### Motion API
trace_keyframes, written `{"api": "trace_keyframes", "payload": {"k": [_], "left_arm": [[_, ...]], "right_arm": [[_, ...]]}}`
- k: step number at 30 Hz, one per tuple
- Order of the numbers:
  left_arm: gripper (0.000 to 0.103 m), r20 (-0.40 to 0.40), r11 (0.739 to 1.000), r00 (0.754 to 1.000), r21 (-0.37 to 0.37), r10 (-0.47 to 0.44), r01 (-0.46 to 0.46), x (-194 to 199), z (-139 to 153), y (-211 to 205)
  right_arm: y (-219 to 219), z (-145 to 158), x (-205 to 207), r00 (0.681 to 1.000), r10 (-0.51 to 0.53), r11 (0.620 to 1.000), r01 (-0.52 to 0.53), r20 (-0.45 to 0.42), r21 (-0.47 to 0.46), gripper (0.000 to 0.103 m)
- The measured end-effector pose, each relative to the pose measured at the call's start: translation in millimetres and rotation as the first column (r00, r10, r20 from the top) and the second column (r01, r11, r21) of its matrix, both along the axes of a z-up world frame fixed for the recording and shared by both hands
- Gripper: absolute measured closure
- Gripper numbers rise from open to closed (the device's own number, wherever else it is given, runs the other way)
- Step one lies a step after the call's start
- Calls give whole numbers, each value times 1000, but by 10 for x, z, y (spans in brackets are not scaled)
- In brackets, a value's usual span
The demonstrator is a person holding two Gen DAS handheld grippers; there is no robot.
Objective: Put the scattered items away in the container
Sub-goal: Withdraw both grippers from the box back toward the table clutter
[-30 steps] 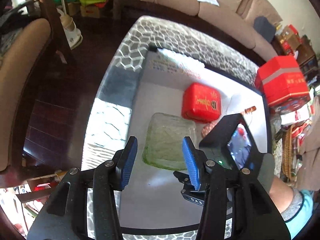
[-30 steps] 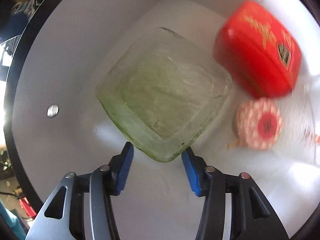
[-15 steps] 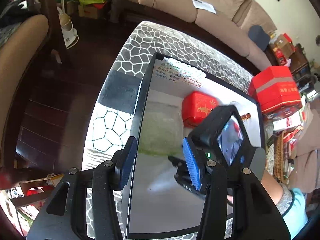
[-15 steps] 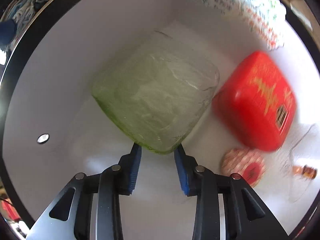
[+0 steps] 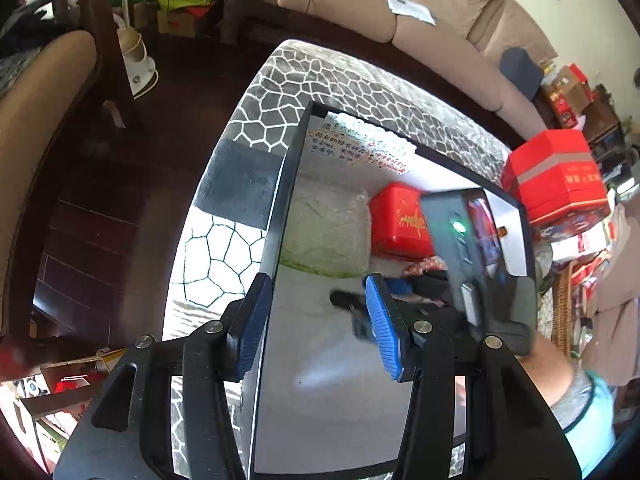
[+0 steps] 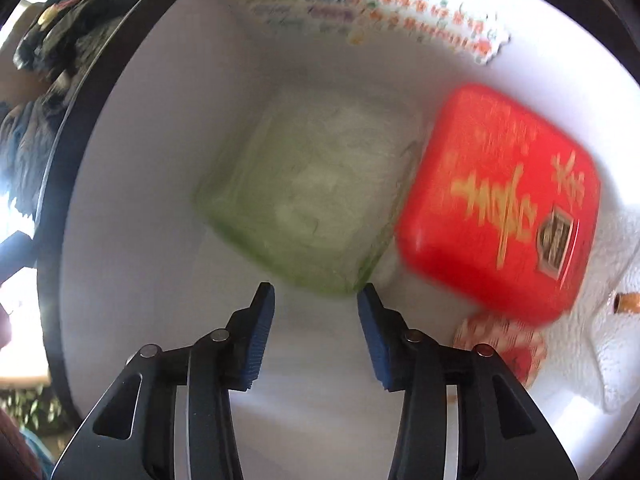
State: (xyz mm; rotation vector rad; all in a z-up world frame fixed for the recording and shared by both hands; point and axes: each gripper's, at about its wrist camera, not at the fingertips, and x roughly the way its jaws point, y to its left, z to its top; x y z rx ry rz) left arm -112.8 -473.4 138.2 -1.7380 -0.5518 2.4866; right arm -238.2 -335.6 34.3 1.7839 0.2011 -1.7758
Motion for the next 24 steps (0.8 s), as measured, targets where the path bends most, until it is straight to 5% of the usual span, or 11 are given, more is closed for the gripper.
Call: {"api": "trace_keyframes", "payload": {"k": [4,12,14,18,24], "left_arm": [[49,-21,1000,1000,-24,-6,5,136,102,72],[33,-82,995,995,-88,-53,45,513,280,617],[16,-126,994,988,-80,-90,80,658,384,908],[14,-219,982,958,-77,-186,173,953,582,1618],[13,-318,923,867,-172,-384,345,1423,672,2924]], "right_arm": [[413,505,313,992,91,994,-95,-82,-56,53],[1869,1323,1335,964,43,984,-87,-261,-158,47],[2095,1484,1466,956,12,984,-62,-292,-165,43],[2719,1627,1738,943,-86,978,18,-323,-208,41],[3943,1683,2090,900,-230,965,162,-370,-207,37]]}}
